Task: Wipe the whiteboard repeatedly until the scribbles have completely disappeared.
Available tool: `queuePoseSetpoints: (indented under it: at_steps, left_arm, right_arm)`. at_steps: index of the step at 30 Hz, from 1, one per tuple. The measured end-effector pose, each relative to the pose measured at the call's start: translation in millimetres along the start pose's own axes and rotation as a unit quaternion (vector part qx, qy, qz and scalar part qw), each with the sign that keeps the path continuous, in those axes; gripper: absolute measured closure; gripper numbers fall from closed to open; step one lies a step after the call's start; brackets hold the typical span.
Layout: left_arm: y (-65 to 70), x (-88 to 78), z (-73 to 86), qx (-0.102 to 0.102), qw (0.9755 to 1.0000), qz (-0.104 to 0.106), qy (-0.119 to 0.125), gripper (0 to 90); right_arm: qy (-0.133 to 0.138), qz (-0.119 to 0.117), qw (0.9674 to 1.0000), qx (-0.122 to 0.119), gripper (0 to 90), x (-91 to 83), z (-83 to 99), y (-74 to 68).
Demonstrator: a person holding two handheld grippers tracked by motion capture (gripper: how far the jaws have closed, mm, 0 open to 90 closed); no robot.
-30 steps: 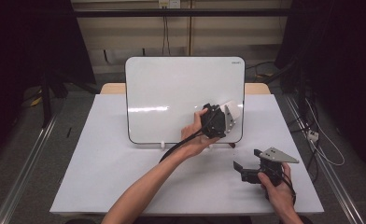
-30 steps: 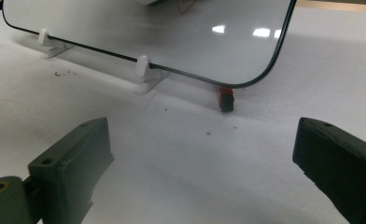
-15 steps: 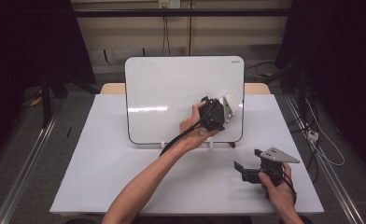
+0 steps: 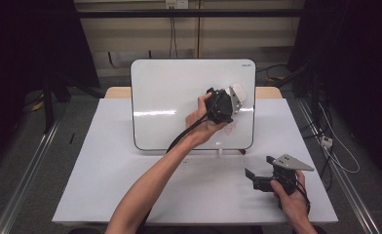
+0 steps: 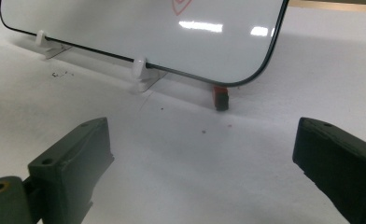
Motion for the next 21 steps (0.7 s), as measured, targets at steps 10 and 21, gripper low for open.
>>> queuePoseSetpoints:
  at_steps: [10, 21]
  left_arm:
    - [28.7, -3.7, 18.6, 0.017, 0.9997, 0.015, -0.003, 30.7]
    - [63.9, -8.7, 38.0, 0.040, 0.9987, 0.032, -0.008, 30.6]
  right_arm:
    - [0.000, -0.001, 1.0000, -0.005, 4.0, 0.8, -1.2, -3.1]
    - [0.000, -0.001, 1.0000, -0.003, 4.0, 1.3, -1.4, -3.5]
Point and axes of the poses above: each handheld gripper's, and its own axes: x roughly forward along the jaws, z roughly out of its underside, y roughly to its right, the point moved 7 cm from there along x, roughly forward along the jaws, and after that the axes turned 3 degrees about -x, right-handed, at the moved point
